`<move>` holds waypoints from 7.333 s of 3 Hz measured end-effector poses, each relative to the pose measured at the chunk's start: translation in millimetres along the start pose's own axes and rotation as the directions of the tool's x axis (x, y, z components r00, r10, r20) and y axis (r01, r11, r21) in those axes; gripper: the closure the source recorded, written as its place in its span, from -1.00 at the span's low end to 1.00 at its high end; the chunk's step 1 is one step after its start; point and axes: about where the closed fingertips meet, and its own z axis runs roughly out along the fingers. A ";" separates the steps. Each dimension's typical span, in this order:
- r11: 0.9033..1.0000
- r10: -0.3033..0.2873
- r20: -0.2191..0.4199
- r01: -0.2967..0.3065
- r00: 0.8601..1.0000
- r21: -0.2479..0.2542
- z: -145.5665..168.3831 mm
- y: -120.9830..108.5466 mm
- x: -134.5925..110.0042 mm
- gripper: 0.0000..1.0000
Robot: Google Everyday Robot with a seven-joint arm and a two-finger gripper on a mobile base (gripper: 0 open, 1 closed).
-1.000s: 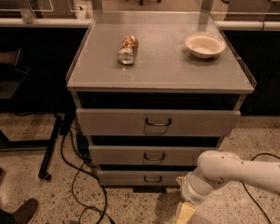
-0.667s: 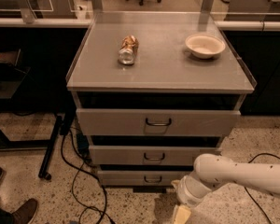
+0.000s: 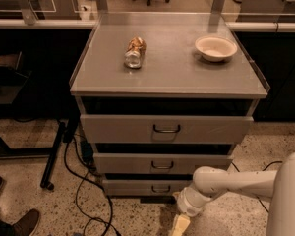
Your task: Open bottom drawer
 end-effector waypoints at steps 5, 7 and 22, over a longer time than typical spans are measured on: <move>0.988 0.139 0.012 -0.140 0.990 0.067 87.1 -86.9 16.4 -1.00; 0.998 0.053 0.080 -0.055 0.995 0.031 119.4 -104.4 -27.6 -1.00; 0.943 0.140 -0.018 -0.139 0.990 -0.303 150.9 82.6 57.0 -1.00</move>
Offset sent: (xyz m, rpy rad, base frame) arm 0.0031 0.0137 -0.0313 0.0573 0.0470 0.0205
